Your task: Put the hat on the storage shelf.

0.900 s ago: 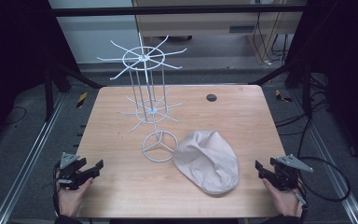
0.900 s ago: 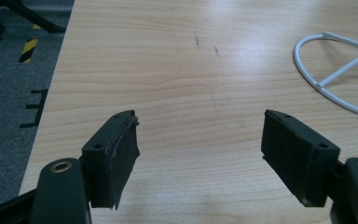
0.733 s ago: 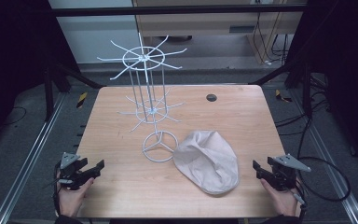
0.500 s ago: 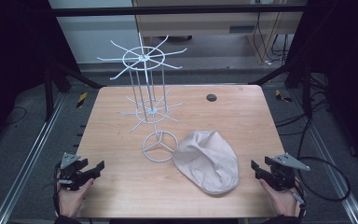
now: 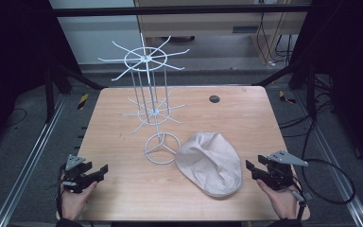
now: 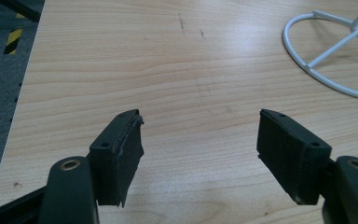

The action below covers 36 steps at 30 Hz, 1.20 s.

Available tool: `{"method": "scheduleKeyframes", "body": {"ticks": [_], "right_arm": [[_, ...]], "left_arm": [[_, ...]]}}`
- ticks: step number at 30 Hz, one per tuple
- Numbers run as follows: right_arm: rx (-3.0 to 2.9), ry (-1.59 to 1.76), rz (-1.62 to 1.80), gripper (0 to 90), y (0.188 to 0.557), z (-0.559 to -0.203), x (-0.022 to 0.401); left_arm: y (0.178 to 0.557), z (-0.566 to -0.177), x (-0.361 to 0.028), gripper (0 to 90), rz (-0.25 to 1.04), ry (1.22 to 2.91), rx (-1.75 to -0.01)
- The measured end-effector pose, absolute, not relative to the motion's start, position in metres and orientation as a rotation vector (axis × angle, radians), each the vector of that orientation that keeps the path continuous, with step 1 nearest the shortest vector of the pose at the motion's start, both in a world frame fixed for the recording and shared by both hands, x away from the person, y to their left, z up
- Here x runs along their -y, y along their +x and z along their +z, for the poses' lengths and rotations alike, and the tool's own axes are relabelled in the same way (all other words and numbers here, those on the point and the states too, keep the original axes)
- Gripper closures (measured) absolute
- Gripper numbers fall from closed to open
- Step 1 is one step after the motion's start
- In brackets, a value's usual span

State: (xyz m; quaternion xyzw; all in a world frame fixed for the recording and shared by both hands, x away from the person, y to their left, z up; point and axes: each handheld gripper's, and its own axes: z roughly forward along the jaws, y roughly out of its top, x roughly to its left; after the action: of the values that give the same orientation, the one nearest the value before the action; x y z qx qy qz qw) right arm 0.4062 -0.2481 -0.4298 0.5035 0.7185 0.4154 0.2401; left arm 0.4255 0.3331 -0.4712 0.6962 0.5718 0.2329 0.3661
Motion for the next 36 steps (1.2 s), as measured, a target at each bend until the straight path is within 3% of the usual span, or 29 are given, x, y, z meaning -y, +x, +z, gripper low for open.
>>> {"method": "scheduleKeyframes", "body": {"ticks": [20, 36], "right_arm": [[-2.115, 1.224, 1.163, 44.5, 0.411, -0.386, 0.203], [-2.229, 1.152, 1.122, 44.2, 0.427, -0.381, 0.168]], "left_arm": [[0.427, -0.472, -0.333, 32.5, 0.606, 1.802, -1.478], [0.427, -0.473, -0.332, 32.4, 0.608, 1.816, -1.475]]}}
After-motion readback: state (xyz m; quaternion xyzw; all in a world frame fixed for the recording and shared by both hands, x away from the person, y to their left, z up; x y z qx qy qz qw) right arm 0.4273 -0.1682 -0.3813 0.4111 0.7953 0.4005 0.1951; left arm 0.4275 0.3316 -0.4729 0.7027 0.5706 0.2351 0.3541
